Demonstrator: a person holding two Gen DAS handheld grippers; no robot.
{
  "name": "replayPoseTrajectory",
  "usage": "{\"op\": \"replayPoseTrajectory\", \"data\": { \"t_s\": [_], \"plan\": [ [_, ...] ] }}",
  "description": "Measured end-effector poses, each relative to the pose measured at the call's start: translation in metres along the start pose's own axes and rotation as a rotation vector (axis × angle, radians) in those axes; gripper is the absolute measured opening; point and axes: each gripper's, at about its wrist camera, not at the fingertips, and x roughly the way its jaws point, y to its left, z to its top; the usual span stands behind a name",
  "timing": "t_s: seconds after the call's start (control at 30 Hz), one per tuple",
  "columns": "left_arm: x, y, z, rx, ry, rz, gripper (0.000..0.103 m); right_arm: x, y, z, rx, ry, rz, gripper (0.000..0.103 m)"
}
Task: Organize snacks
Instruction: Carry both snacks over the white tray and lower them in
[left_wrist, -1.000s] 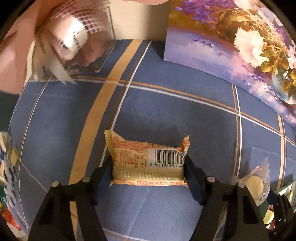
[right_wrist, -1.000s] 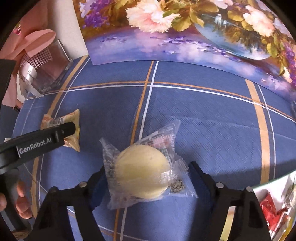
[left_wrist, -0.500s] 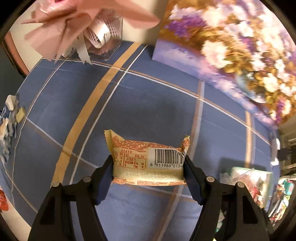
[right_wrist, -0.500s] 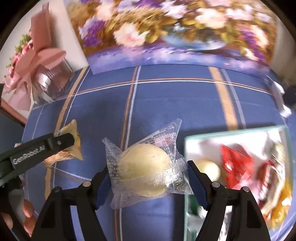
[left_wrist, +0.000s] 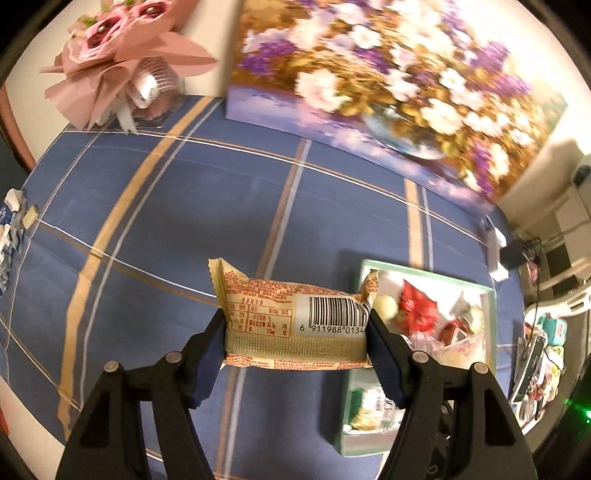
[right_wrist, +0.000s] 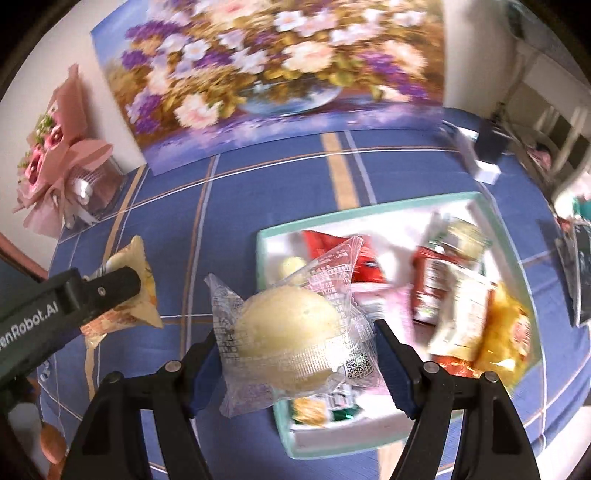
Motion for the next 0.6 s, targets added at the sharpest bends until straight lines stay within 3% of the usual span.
{"op": "replayPoseTrajectory", "data": {
  "t_s": [0.37, 0.6],
  "plan": [
    [0.017, -0.063, -0.026, 0.096, 0.02, -0.031, 0.073, -0.003, -0.075, 0.001, 0.149, 0.004, 0.006, 0.079],
    [0.039, -0.096, -0.038, 0.181, 0.058, -0.035, 0.073, 0.008, -0.138, 0.006, 0.296, 0.023, -0.074, 0.079]
  ]
}}
